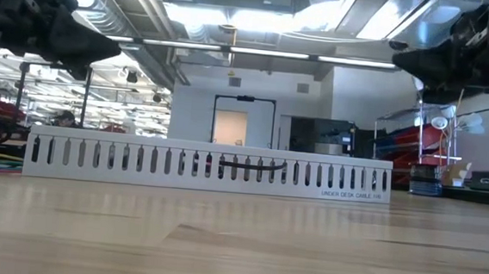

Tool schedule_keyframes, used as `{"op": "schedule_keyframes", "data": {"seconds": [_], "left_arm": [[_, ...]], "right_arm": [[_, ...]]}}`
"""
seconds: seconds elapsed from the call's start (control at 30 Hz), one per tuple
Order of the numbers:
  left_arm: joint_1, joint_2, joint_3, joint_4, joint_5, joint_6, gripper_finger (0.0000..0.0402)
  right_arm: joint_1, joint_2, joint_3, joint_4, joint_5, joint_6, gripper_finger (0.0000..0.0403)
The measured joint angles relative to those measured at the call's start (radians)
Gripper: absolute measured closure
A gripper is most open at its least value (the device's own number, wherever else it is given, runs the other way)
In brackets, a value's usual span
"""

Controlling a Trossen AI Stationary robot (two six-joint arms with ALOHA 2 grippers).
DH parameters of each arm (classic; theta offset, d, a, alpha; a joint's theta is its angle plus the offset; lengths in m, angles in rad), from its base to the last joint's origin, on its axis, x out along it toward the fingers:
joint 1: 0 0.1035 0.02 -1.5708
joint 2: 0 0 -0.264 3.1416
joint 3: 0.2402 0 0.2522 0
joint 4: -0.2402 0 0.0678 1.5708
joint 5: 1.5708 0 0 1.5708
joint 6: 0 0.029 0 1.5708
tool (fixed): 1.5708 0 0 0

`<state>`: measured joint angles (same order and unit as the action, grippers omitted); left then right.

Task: Ziptie cables
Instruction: Return to Home Position

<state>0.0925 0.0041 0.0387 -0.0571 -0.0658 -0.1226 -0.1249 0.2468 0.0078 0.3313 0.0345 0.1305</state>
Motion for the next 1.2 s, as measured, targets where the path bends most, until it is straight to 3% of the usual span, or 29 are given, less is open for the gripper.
{"op": "schedule_keyframes", "data": {"seconds": [0.47, 0.73, 0.9, 1.07, 1.2], "left_arm": [[0.001, 0.000, -0.001, -0.002, 0.032, 0.046, 0.0347], [0.001, 0.000, -0.002, -0.003, 0.029, 0.045, 0.0347], [0.001, 0.000, -0.002, -0.003, 0.029, 0.045, 0.0347], [0.001, 0.000, -0.002, -0.003, 0.029, 0.044, 0.0347], [0.001, 0.003, -0.002, -0.004, 0.028, 0.044, 0.0347]], "right_arm": [[0.000, -0.012, 0.000, -0.143, -0.008, 0.018, 0.0402], [0.000, -0.011, 0.000, -0.141, -0.008, 0.023, 0.0402], [0.000, -0.082, 0.000, -0.209, -0.008, 0.014, 0.0402], [-0.002, -0.245, 0.000, -0.317, -0.003, 0.014, 0.0402], [-0.002, -0.237, 0.001, -0.319, 0.001, 0.004, 0.0402]]}}
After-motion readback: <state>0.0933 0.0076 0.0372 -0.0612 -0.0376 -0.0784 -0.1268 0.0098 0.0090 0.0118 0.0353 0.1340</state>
